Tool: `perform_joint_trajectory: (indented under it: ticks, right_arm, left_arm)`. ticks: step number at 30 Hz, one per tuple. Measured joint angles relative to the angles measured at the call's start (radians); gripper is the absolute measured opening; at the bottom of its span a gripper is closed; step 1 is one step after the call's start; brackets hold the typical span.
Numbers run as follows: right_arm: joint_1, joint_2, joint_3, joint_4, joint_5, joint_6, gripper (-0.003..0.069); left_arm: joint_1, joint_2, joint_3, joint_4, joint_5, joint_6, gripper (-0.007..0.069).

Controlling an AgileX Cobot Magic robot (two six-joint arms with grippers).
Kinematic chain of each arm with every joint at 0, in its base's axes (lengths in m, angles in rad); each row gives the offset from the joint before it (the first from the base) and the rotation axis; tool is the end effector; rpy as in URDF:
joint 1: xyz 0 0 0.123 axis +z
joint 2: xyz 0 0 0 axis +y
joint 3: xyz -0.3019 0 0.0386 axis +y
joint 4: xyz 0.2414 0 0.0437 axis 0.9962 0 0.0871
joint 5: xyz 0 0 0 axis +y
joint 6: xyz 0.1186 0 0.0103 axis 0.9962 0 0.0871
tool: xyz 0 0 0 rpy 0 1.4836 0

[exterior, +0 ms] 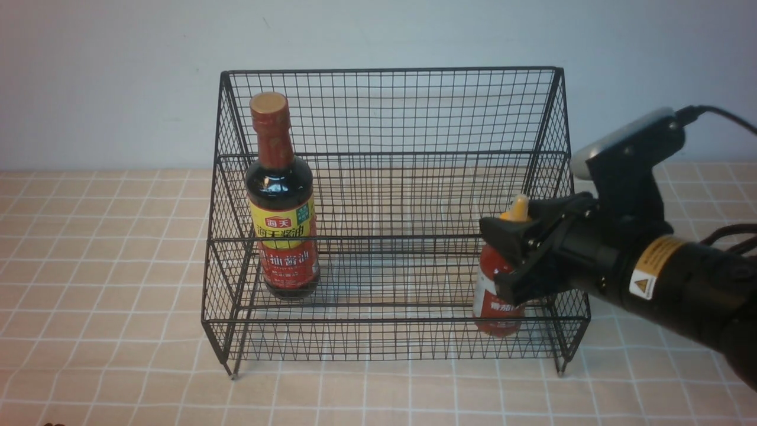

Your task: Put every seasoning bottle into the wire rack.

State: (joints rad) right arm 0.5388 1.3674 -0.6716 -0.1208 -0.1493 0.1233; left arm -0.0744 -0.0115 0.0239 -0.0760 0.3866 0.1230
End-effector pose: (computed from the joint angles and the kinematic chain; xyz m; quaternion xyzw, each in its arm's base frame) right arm 0.2536 0.1541 0.2523 -0.2292 0.8183 0.1486 0.5058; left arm 0.0525 -0.0073 0.1624 0.0597 0.8058 -0.0180 0.5889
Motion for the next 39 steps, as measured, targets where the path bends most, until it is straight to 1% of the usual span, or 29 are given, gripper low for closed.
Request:
perform_joint_trajectory:
  ticks: [4,7,11,12,13,14,16,17,19,20,22,24,25,26,27,28,29,30,31,32,33,35,36,39]
  right_arm:
    - [0.000,0.016,-0.001,0.000,0.016,-0.001,0.0275]
    - [0.000,0.021,-0.001,0.000,0.034,-0.001,0.0291]
    - [0.000,0.021,-0.006,0.000,0.042,-0.001,0.0386]
    - [0.000,0.015,-0.007,0.002,0.060,0.007,0.0422]
    - [0.000,0.012,-0.008,0.003,0.068,0.009,0.0426]
    - [0.000,0.001,-0.011,0.004,0.091,0.023,0.0447]
    - [0.000,-0.027,-0.014,0.004,0.125,0.039,0.0463]
    - [0.000,-0.058,-0.018,0.007,0.167,0.056,0.0472]
    - [0.000,-0.127,-0.035,0.013,0.257,0.078,0.0477]
    - [0.000,-0.134,-0.037,0.015,0.266,0.079,0.0477]
    - [0.000,-0.225,-0.066,0.025,0.390,0.092,0.0472]
    - [0.000,-0.305,-0.099,0.036,0.526,0.096,0.0449]
    - [0.000,-0.354,-0.120,0.050,0.625,0.097,0.0419]
    - [0.000,-0.387,-0.132,0.059,0.678,0.097,0.0385]
    - [0.000,-0.404,-0.134,0.065,0.703,0.097,0.0377]
    - [0.000,-0.438,-0.146,0.076,0.748,0.097,0.0341]
    - [0.000,-0.500,-0.154,0.094,0.808,0.097,0.0253]
    - [0.000,-0.518,-0.156,0.100,0.820,0.097,0.0227]
    - [0.000,-0.602,-0.156,0.121,0.862,0.097,0.0122]
    - [0.000,-0.621,-0.155,0.130,0.868,0.097,0.0098]
    - [0.000,-0.685,-0.147,0.149,0.876,0.098,0.0034]
    - [0.000,-0.741,-0.138,0.158,0.874,0.099,0.0014]
    - [0.000,-0.811,-0.114,0.160,0.860,0.100,-0.0002]
    - [0.000,-0.921,-0.056,0.174,0.805,0.114,-0.0011]
  left_arm:
    - [0.000,0.000,0.000,0.000,0.000,0.001,-0.0007]
    - [0.000,0.000,0.000,0.000,0.000,0.001,-0.0007]
    - [0.000,0.000,0.000,0.000,0.000,0.001,-0.0007]
    - [0.000,0.000,0.000,0.000,0.000,0.001,-0.0007]
    - [0.000,0.000,0.000,0.000,0.000,0.001,-0.0007]
    - [0.000,0.000,0.000,0.000,0.000,0.001,-0.0007]
    - [0.000,0.000,0.000,0.000,0.000,0.001,-0.0007]
    - [0.000,0.000,0.000,0.000,0.000,0.001,-0.0007]
    - [0.000,0.000,0.000,0.000,0.000,0.001,-0.0007]
    - [0.000,0.000,0.000,0.000,0.000,0.001,-0.0007]
    - [0.000,0.000,0.000,0.000,0.000,0.001,-0.0007]
    - [0.000,0.000,0.000,0.000,0.000,0.001,-0.0007]
    - [0.000,0.000,0.000,0.000,0.000,0.001,-0.0007]
    - [0.000,0.000,0.000,0.000,0.000,0.001,-0.0007]
    - [0.000,0.000,0.000,0.000,0.000,0.001,-0.0007]
    - [0.000,0.000,0.000,0.000,0.000,0.001,-0.0007]
    - [0.000,0.000,0.000,0.000,0.000,0.001,-0.0007]
    - [0.000,0.000,0.000,0.000,0.000,0.001,-0.0007]
    - [0.000,0.000,0.000,0.000,0.000,0.001,-0.0007]
    - [0.000,0.000,0.000,0.000,0.000,0.001,-0.0007]
    - [0.000,0.000,0.000,0.000,0.000,0.001,-0.0007]
    - [0.000,0.000,0.000,0.000,0.000,0.001,-0.0007]
    - [0.000,0.000,0.000,0.000,0.000,0.001,-0.0007]
    - [0.000,0.000,0.000,0.000,0.000,0.001,-0.0007]
